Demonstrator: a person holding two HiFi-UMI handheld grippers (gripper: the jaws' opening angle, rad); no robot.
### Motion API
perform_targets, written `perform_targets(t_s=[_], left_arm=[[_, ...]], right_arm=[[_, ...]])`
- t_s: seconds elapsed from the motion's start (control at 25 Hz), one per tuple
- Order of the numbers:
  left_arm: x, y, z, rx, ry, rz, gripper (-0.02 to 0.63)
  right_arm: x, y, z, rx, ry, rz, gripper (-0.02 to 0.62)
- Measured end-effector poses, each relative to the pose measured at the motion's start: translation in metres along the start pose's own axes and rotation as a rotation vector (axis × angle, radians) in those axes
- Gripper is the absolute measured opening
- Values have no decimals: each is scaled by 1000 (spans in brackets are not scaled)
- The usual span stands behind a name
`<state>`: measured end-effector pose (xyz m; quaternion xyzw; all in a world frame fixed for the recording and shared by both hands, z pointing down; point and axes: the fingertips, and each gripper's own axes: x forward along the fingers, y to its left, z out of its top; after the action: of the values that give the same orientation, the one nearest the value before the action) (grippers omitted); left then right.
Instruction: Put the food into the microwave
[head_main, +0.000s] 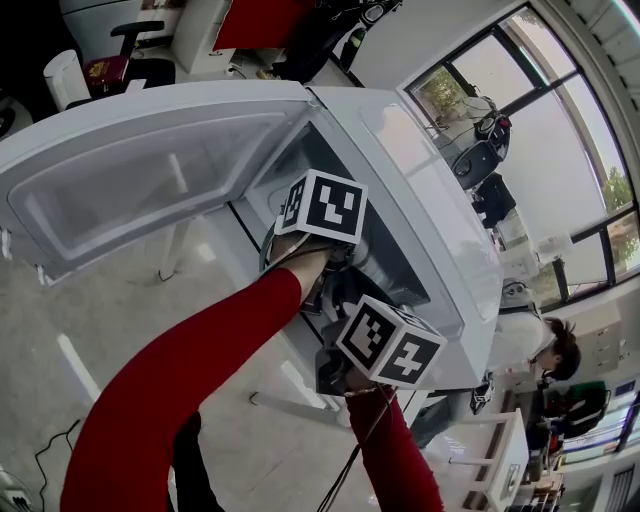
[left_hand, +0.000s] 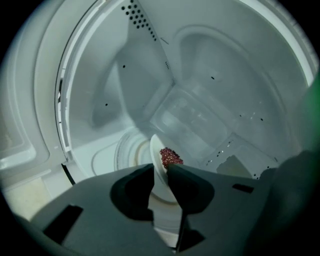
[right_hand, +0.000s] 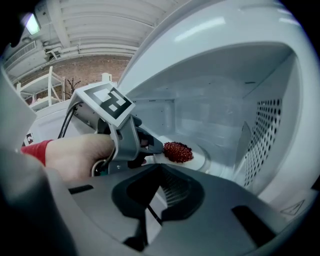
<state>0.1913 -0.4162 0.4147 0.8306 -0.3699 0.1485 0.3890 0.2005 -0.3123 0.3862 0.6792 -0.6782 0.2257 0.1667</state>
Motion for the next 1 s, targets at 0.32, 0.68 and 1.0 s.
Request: perform_targets(t_s=[0.32, 0.68, 1.0], left_arm=[[1, 8, -1, 118, -5, 60, 106], [3, 12, 0, 169, -25, 91, 117], [4, 14, 2, 311, -33, 144, 132]], right_arm=[[-1, -1, 1, -6, 1, -7, 12], [0, 0, 1, -14, 6, -11, 14], [2, 1, 0, -14, 10, -17, 14]])
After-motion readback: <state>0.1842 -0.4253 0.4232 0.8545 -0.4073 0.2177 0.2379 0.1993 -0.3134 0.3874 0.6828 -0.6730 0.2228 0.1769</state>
